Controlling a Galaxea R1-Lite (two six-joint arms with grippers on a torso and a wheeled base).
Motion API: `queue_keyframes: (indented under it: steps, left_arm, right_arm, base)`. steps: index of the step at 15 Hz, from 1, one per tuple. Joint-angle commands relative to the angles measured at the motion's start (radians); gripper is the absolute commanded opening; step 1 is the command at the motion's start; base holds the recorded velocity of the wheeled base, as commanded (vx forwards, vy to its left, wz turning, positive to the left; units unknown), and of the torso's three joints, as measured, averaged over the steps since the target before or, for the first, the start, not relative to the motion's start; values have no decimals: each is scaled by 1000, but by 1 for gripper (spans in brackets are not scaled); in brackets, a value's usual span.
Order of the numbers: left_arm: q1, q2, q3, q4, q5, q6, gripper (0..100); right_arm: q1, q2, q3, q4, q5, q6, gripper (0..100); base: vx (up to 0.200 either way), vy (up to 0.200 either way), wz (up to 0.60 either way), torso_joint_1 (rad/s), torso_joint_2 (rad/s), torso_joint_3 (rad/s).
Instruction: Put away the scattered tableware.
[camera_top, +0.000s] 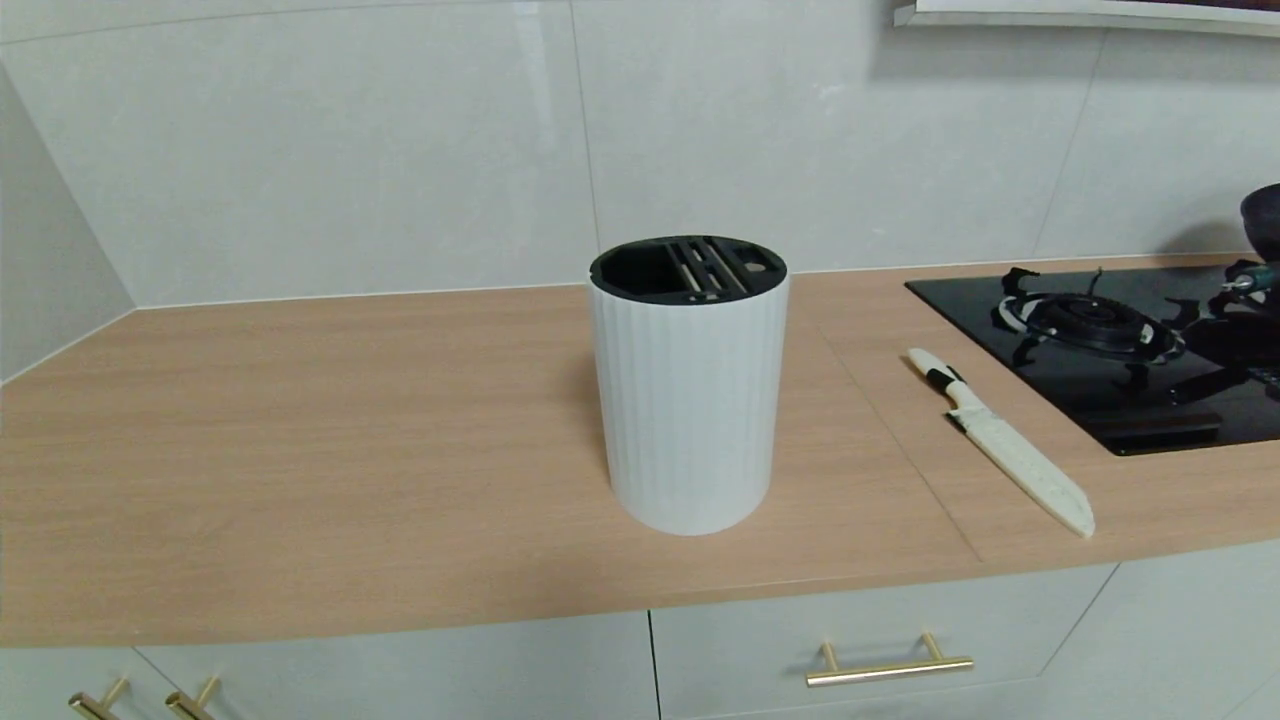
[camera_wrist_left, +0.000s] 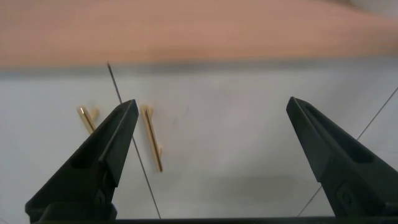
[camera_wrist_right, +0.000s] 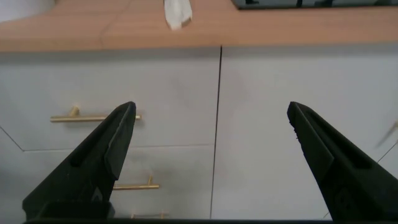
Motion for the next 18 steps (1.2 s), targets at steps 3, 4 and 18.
queue_keyframes:
  steps: [3, 4, 18]
  left_arm:
    - [0, 0, 0, 0, 0, -1, 100]
    - [0, 0, 0, 0, 0, -1, 100]
    - [0, 0, 0, 0, 0, -1, 100]
  right_arm:
    - [0, 2, 0, 0, 1, -1, 100]
    - [0, 2, 0, 0, 1, -1, 100]
    - [0, 2, 0, 0, 1, 1, 100]
  base:
    - [0, 0, 0, 183, -492, -302]
    - [0, 0, 0, 203, -505, -305]
    - [0, 0, 0, 239, -552, -316]
